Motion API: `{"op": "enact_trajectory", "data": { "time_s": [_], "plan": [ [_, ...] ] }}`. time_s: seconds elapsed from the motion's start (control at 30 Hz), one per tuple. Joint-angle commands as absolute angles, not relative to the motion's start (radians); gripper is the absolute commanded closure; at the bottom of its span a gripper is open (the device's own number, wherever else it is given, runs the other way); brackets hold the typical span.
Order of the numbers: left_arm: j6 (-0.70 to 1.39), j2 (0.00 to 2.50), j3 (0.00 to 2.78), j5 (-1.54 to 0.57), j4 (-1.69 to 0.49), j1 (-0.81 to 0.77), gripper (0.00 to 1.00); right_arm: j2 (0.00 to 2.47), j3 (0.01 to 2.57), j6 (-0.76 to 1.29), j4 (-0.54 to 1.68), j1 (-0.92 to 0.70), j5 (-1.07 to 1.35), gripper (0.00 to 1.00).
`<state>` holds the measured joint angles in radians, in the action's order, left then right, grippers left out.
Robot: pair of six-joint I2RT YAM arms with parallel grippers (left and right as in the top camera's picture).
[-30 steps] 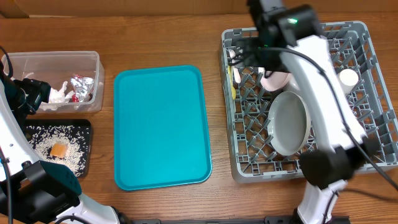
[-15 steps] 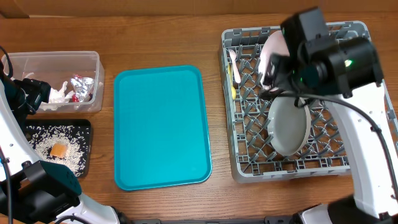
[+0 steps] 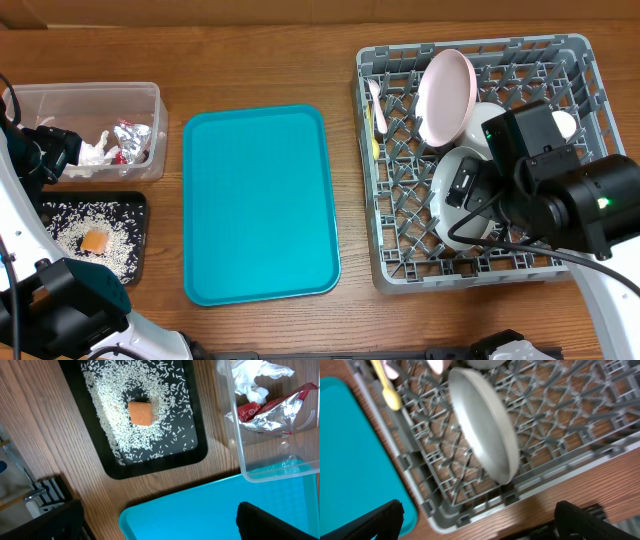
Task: Sort waste into correct bins and load items into the dishwasher rack
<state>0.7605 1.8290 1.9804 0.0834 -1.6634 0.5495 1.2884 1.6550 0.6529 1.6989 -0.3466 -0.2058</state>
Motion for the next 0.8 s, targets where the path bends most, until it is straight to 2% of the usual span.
{"op": "enact_trajectory", "data": {
  "time_s": [0.0, 0.53, 0.77],
  "plan": [
    [0.775, 1.821, 1.977, 0.092, -1.663, 0.541, 0.0, 1.297, 1.643, 0.663, 1.687, -0.339, -0.118, 0.0],
    [0.775, 1.821, 1.977, 0.092, -1.663, 0.541, 0.0, 1.308, 1.643, 0.651, 1.684, -0.339, -0.152, 0.0],
    [0.774, 1.821, 1.977, 0.093, -1.663, 0.541, 0.0, 1.248, 1.634, 0.571, 1.555, -0.333, -0.215, 0.0]
  ]
}}
